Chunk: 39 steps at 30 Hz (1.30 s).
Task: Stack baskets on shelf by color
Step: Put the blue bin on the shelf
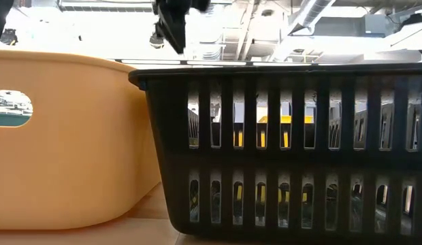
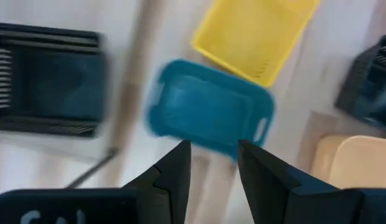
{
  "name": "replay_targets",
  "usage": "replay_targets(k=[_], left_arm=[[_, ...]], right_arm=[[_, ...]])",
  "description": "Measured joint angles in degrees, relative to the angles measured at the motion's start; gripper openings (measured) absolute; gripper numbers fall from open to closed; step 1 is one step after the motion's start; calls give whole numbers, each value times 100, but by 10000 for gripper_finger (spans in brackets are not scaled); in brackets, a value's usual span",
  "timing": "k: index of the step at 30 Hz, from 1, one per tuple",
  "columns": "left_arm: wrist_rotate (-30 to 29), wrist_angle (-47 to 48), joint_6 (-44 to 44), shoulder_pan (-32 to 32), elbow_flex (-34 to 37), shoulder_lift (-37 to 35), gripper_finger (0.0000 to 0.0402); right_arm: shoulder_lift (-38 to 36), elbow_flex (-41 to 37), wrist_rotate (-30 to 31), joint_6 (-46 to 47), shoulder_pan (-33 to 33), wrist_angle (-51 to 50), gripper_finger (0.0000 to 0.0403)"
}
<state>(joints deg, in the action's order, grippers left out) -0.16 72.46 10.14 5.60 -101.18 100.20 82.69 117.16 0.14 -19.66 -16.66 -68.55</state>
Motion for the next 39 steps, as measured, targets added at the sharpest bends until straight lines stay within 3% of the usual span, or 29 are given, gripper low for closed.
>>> replay_targets(k=[6, 14, 18, 25, 39], left_arm=[[599, -1063, 393, -148, 1145, 0, 119], [435, -1722, 429, -706, 2045, 2, 119], [-4, -2166, 201, -1021, 2244, 2, 119], [-273, -2374, 157, -1230, 2421, 2, 119], [-18, -2442, 104, -1235, 2534, 73, 119]], right_arm=[[-298, 0, -2, 234, 294, -4, 101], [-253, -2, -6, 229, 303, -57, 101], [-136, -7, -12, 226, 293, -105, 101], [98, -7, -43, 224, 293, -134, 101], [200, -7, -90, 179, 346, -127, 101]])
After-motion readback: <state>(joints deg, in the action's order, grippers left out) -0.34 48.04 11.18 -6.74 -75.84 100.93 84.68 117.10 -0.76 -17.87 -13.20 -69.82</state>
